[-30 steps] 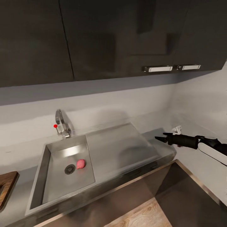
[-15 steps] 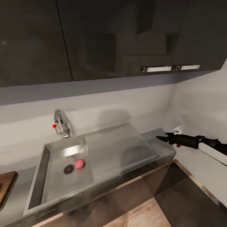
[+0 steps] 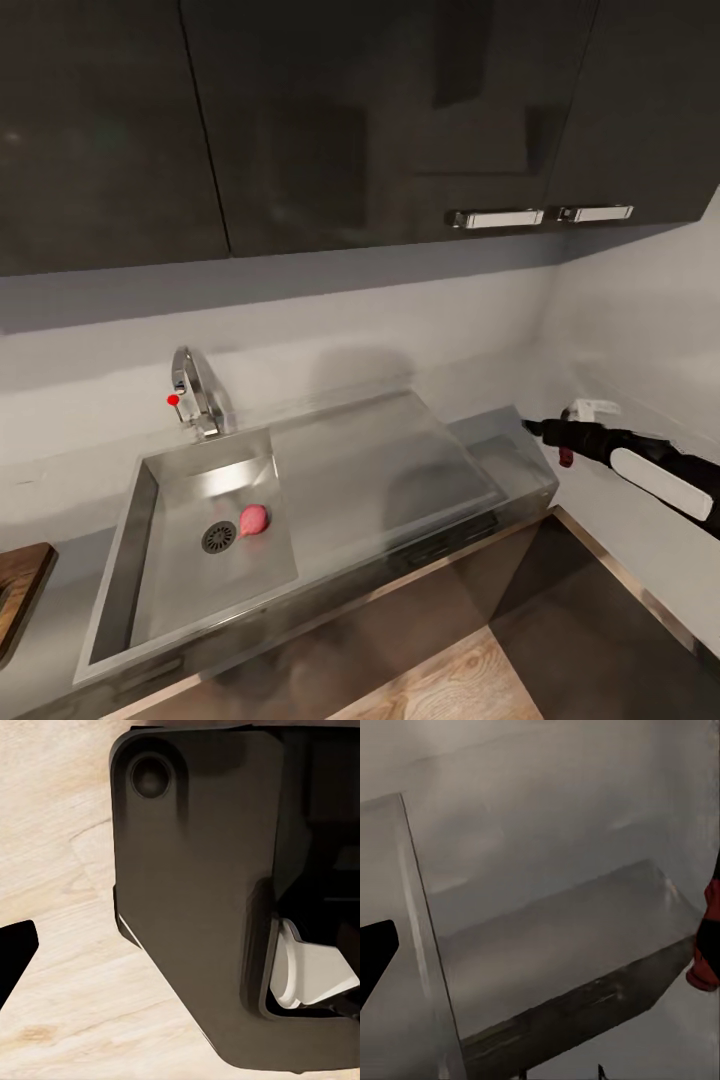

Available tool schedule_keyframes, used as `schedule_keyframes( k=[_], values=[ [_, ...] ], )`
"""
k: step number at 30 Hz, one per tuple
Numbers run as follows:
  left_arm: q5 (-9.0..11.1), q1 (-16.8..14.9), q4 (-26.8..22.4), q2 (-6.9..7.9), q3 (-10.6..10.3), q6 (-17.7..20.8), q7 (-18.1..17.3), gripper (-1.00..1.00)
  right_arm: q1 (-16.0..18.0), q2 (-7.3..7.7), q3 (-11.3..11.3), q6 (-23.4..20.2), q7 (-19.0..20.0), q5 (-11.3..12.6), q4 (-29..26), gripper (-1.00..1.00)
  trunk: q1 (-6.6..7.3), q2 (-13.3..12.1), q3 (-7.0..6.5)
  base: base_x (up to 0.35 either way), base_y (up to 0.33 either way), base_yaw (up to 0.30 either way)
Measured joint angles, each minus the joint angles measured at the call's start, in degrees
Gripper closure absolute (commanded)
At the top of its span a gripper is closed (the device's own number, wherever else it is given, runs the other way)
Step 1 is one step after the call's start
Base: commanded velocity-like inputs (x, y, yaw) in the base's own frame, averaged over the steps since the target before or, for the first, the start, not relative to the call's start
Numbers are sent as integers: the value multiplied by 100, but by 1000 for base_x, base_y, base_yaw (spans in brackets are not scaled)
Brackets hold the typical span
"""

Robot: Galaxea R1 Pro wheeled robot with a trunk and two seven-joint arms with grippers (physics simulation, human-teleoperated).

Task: In the kitchen, take the Vidalia onion out of the sink, dice it on the chopping board with the paring knife, put the diced onion into the bowl on the countertop, then place both the paring knife and the chopping board into the sink.

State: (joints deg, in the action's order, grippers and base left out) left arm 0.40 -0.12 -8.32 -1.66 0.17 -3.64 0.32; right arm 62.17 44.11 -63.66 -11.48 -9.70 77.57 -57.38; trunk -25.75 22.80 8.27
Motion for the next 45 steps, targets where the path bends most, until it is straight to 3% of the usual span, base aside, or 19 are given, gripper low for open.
schedule_keyframes(
  k=[1,3,7,11,15,23,29,34,45],
  values=[
    [0,-1,0,-2,-1,0,0,-100,0,-63,3,2,-358,19,1,-100,0,0,0,0,0,0],
    [0,1,0,-6,-1,0,0,-100,0,-124,12,-29,-655,29,2,-100,0,0,0,0,0,0],
    [0,2,0,-8,-1,0,0,-100,1,-147,158,-223,-771,21,8,-100,0,0,0,0,0,0],
    [0,0,0,-9,-1,0,0,-100,1,-153,588,-793,-811,3,23,-100,0,0,0,0,0,0],
    [0,3,0,-9,-1,0,0,-100,2,-154,1197,-1447,-1106,-14,322,-100,0,0,0,0,0,0],
    [-1,-1,0,-9,-1,0,0,-100,1,-187,1353,-1580,-1310,-3,980,-100,0,0,0,0,0,0],
    [0,-1,0,-9,-1,0,0,-100,-1,-448,1383,-2034,-1279,-7,1605,-100,0,0,0,0,0,0],
    [0,-1,0,-22,-1,0,0,-100,-1,-539,1595,-2394,-1273,-16,1733,-100,0,0,0,0,0,0],
    [0,-2,6,-86,-1,1,0,-100,2,-550,1621,-2411,-1239,20,1785,-100,2,0,0,91,0,0]
  ],
)
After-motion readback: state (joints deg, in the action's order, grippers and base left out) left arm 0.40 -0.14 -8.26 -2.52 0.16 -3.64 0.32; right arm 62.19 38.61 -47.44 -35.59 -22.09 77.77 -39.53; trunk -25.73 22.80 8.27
